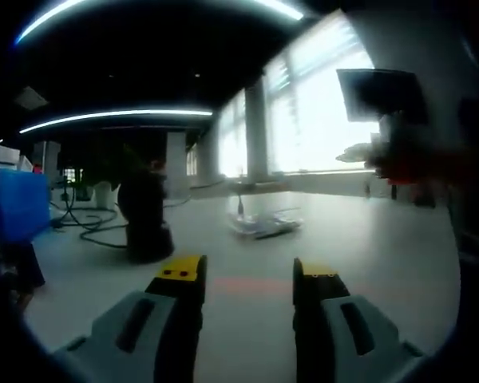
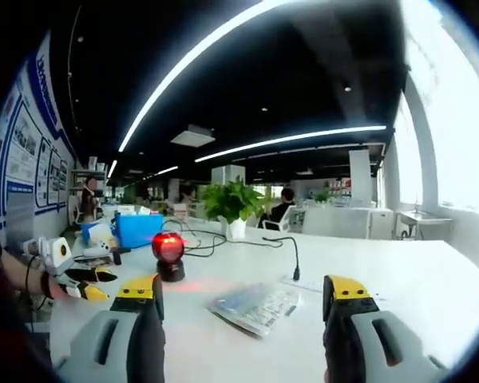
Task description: Clip sheet goods on table flip sheet goods clip sheet goods scan sheet goods put sheet goods back to table
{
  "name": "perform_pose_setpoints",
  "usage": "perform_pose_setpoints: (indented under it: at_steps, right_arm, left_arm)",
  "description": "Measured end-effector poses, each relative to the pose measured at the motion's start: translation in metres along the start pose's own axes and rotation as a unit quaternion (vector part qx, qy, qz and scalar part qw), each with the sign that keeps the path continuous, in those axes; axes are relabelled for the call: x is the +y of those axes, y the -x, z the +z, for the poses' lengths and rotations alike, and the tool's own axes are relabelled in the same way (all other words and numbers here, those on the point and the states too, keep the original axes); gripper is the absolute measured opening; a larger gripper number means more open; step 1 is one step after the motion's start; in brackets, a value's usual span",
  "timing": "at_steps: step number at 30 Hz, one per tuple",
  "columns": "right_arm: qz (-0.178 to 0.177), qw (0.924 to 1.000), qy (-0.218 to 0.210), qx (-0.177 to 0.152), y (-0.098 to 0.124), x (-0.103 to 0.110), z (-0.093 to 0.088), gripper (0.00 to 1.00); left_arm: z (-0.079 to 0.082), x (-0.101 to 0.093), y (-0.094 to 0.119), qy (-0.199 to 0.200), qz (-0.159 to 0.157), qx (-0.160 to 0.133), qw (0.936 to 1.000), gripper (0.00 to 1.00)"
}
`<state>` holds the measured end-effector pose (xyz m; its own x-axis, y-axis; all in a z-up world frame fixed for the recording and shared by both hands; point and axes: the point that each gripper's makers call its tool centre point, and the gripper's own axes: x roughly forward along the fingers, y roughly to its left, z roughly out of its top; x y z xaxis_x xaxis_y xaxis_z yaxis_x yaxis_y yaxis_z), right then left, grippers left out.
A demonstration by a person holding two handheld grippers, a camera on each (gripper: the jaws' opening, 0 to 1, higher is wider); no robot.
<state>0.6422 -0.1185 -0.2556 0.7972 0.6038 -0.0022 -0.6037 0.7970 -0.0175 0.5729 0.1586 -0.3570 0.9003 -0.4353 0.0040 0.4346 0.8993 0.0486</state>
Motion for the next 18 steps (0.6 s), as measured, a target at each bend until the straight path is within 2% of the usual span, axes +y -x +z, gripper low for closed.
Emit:
perform_pose_setpoints:
  at_steps: [7, 10, 12, 14, 16, 18]
  right_arm:
    - [-0.02, 0.9998, -0.005, -0.002, 0.034, 0.003, -0.014, 0.71]
    - [-0.033, 0.9993, -0.015, -0.005, 0.042, -0.009, -0.02, 0.69]
    - [-0.039, 0.9989, -0.024, -0.008, 0.051, -0.009, -0.025, 0.69]
    - [-0.045, 0.9989, -0.011, -0.003, 0.058, -0.017, -0.031, 0.69]
    - [-0.056, 0.9981, 0.025, 0.01, 0.065, -0.02, -0.04, 0.69]
    - [-0.058, 0.9979, 0.025, 0.013, 0.07, -0.017, -0.045, 0.68]
  left_arm:
    - [0.006, 0.0, 0.002, 0.015, 0.0, -0.013, 0.9998, 0.37]
    - [0.005, 0.0, 0.002, 0.016, -0.001, -0.012, 0.9998, 0.37]
    - [0.004, -0.002, 0.001, 0.012, -0.004, -0.009, 0.9999, 0.37]
    - [0.003, -0.003, 0.001, 0.008, -0.007, -0.009, 0.9999, 0.37]
    - [0.004, -0.002, 0.001, 0.009, -0.008, -0.013, 0.9998, 0.37]
    - [0.005, 0.001, 0.002, 0.013, -0.006, -0.017, 0.9998, 0.37]
